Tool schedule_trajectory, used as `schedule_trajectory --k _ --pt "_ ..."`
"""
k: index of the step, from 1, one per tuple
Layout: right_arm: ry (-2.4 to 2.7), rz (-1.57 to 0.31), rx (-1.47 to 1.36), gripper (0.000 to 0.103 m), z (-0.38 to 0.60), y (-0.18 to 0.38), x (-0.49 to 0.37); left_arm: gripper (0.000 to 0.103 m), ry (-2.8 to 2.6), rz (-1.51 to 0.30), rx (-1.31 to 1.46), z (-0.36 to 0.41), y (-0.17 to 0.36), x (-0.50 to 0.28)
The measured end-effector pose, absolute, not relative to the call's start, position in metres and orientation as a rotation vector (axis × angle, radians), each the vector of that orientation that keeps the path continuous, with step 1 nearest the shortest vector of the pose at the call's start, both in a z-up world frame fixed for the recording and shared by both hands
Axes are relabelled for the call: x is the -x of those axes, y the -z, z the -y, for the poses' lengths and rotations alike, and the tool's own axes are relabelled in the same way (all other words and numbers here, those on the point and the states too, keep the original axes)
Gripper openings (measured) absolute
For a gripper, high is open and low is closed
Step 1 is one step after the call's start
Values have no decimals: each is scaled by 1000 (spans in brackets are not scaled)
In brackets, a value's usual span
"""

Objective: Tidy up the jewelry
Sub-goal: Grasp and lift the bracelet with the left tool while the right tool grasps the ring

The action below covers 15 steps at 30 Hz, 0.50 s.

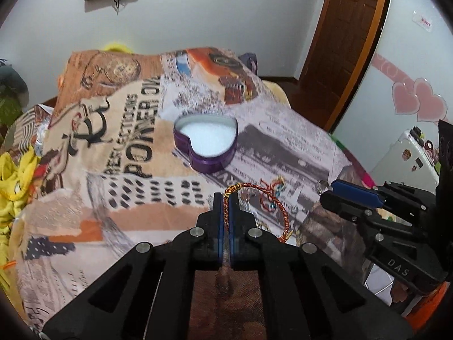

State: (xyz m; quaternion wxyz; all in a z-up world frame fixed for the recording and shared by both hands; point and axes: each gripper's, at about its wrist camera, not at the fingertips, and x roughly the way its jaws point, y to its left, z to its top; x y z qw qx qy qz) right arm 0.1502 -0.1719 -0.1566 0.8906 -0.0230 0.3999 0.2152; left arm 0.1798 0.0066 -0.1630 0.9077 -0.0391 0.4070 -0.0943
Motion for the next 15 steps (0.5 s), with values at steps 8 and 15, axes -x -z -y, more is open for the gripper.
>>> schedule_trajectory --k 8,15 --pt "-441 -737 62 18 164 129 -160 1 169 -755 74 -19 136 -184" --pt "-443 -685 68 18 157 116 -170 1 150 -702 73 -29 123 -198"
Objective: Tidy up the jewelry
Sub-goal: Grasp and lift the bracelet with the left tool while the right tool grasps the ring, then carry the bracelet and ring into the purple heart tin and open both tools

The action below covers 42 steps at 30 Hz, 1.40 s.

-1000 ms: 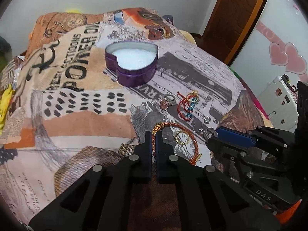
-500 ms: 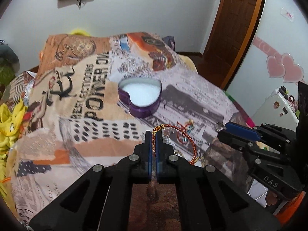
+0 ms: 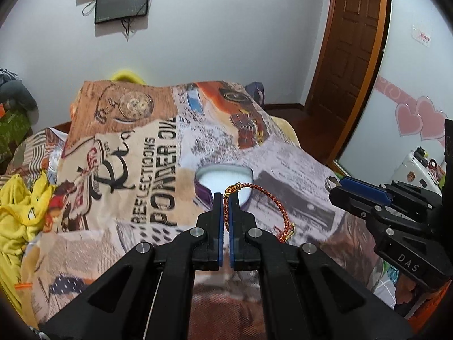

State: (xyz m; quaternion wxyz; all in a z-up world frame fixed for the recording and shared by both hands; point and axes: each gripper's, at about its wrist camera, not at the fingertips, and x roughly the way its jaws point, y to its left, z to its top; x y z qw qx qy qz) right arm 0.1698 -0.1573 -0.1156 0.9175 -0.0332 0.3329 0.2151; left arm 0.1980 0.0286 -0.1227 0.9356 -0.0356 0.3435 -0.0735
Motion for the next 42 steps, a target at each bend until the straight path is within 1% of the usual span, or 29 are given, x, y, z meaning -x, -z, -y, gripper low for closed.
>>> schedule_trajectory --k 10,18,42 --pt "-449 -659 76 18 147 117 -195 1 128 -685 66 -40 122 -229" --pt "-458 -664 82 18 142 122 -213 1 127 -706 45 -38 132 -258" --pt "-524 -809 127 18 121 172 -273 1 174 -888 58 -35 192 -329"
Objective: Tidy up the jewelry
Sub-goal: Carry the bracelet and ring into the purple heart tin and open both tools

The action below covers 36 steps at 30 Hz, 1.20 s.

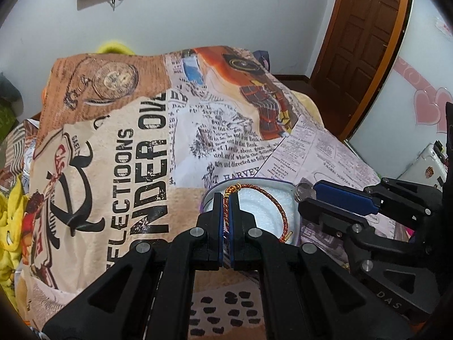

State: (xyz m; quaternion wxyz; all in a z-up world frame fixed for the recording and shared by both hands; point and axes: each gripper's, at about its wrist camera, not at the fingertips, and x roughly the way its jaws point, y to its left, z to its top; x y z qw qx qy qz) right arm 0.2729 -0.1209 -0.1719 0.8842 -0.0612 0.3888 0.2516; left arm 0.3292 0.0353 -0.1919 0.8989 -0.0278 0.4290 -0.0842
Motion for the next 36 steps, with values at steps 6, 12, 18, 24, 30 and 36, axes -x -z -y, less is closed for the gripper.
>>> schedule_trajectory --k 6,12,18,24,30,36 --pt "-551 -861 138 18 117 183 -285 1 191 -911 53 -33 199 -338" --pt "-567 -892 126 18 117 190 -293 1 204 -928 36 -29 203 -342" --pt "-565 -900 128 18 118 189 -293 1 212 -932 20 -26 202 -339" --pt "-543 -878 145 18 120 179 -286 2 197 -926 2 -25 195 -331" --pt "-516 -857 146 19 125 166 -277 4 179 -892 -10 -24 177 -315" --pt "-484 -813 144 31 134 146 -260 14 166 -855 -23 -24 157 -295"
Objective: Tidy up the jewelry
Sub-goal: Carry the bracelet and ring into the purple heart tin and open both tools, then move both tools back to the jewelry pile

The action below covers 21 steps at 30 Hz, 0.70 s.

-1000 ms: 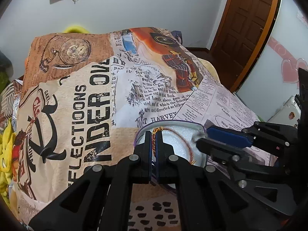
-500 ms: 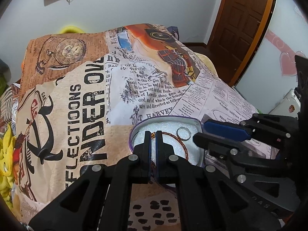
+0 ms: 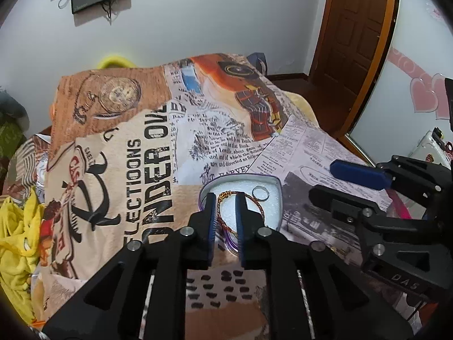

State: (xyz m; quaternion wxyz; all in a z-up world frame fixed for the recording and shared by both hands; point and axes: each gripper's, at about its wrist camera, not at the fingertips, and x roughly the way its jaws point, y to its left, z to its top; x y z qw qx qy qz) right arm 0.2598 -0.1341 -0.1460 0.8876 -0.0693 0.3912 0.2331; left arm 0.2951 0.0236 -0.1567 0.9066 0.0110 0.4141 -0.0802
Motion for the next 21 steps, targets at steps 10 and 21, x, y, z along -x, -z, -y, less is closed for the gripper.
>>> schedule_trajectory --k 10,21 --pt "-433 -748 136 55 149 119 -228 41 137 -815 -39 -21 133 -259" --pt "-391 -726 134 56 172 112 -198 47 130 -859 -42 -18 143 -232"
